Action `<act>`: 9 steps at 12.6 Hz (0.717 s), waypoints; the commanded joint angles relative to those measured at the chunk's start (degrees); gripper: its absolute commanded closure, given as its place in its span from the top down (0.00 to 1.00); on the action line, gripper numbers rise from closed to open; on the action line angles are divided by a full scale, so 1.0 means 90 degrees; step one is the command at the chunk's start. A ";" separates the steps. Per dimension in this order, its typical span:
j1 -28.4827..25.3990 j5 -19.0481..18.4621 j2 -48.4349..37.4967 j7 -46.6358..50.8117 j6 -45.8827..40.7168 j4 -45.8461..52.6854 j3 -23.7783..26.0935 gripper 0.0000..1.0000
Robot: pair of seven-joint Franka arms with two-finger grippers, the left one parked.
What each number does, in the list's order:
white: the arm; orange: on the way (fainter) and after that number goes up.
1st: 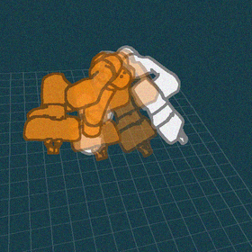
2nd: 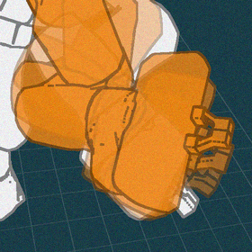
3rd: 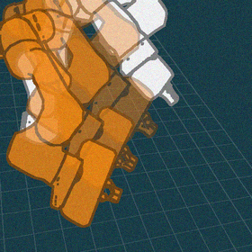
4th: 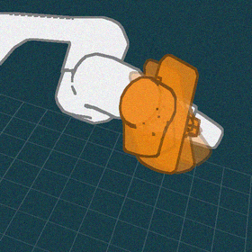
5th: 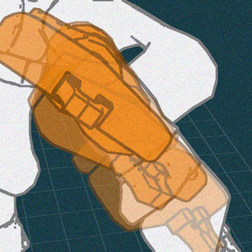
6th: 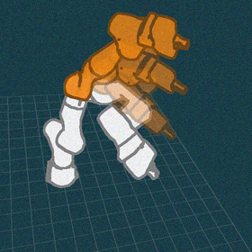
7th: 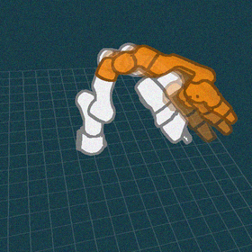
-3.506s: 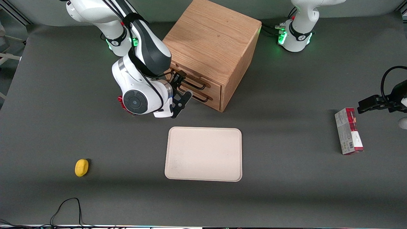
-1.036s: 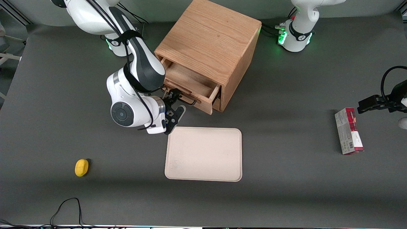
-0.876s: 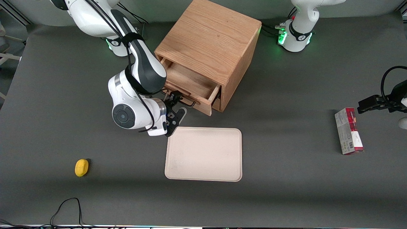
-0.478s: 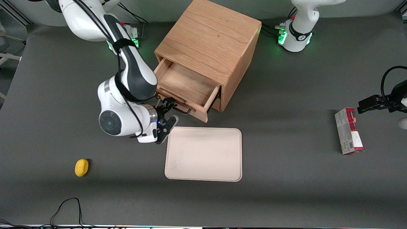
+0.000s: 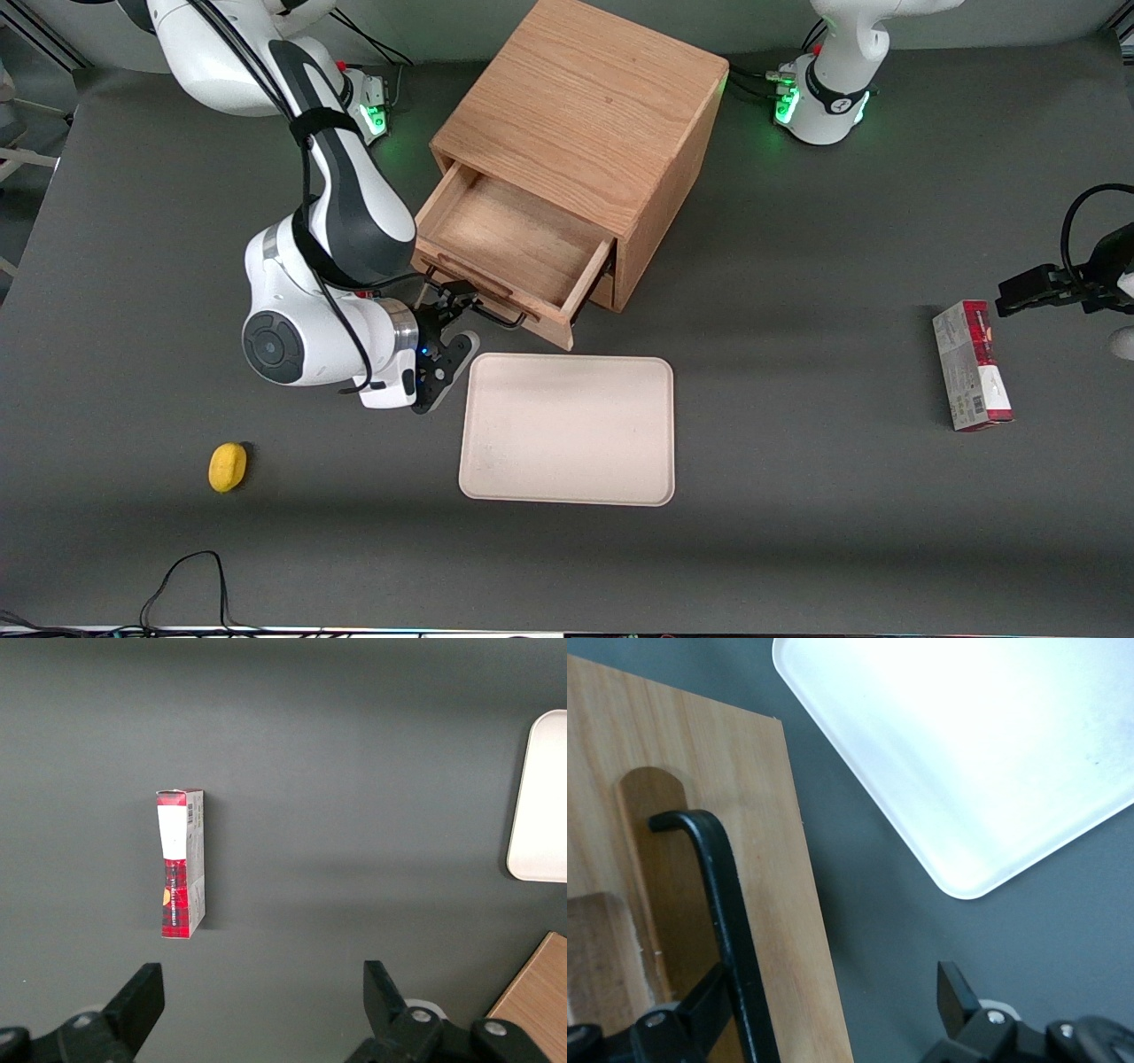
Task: Open upper drawer
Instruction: 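Pull the upper drawer outward by its handle with the right gripper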
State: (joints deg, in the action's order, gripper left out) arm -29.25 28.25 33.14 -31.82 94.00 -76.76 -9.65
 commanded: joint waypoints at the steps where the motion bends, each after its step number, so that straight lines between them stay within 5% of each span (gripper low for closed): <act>1: 0.0115 -0.0073 0.0097 -0.0195 -0.0103 0.0287 0.0007 1.00; 9: 0.0067 -0.0092 0.0165 -0.0322 -0.0064 0.0258 0.0017 1.00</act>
State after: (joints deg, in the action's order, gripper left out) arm -28.68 28.25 33.20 -33.25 93.99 -76.01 -9.64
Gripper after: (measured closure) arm 0.000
